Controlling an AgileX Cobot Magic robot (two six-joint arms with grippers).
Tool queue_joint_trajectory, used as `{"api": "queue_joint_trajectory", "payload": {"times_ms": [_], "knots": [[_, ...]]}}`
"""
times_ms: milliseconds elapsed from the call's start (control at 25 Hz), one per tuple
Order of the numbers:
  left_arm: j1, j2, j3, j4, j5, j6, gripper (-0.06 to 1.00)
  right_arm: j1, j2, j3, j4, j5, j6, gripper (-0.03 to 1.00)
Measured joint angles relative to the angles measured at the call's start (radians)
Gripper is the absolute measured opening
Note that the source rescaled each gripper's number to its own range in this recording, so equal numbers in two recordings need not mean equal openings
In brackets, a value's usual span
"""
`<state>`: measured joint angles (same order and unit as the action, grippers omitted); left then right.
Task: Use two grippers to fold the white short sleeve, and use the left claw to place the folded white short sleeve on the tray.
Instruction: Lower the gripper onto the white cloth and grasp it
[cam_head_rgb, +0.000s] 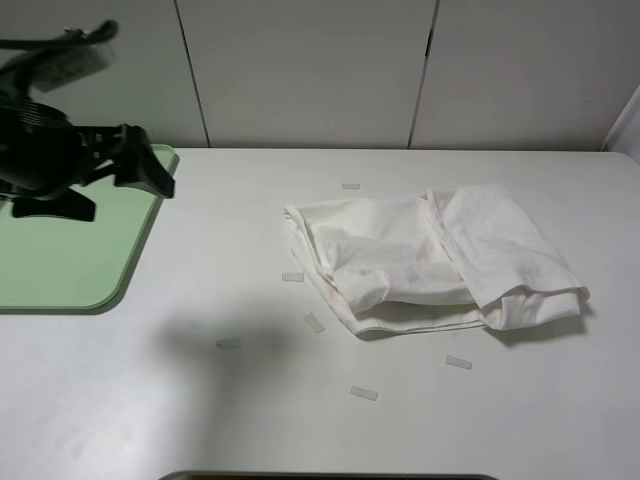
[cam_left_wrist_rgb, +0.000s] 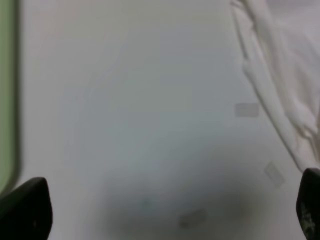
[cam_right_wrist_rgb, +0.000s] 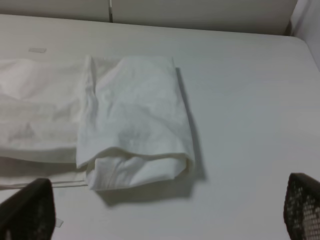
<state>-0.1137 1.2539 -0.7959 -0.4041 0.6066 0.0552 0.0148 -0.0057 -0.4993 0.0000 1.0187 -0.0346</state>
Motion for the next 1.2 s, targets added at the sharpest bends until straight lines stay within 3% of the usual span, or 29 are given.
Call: {"api": "queue_joint_trajectory", "payload": {"times_ms": [80, 360, 800, 1200], "knots": [[-0.113, 0.129, -0.017, -0.026, -0.133, 0.005, 0.97, 0.0, 0.0, 0.0, 0.0, 0.0, 0.0, 1.0], [-0.321, 0.387, -0.101, -0.107, -0.34, 0.009, 0.97, 0.0, 0.0, 0.0, 0.0, 0.0, 0.0, 1.0], [-0.46, 0.673, -0.261, -0.115, -0.461, -0.025, 0.97, 0.0, 0.0, 0.0, 0.0, -0.001, 0.0, 1.0], [-0.54, 0.85, -0.372, -0.119, -0.528, -0.066, 0.97, 0.0, 0.0, 0.0, 0.0, -0.001, 0.0, 1.0]]}}
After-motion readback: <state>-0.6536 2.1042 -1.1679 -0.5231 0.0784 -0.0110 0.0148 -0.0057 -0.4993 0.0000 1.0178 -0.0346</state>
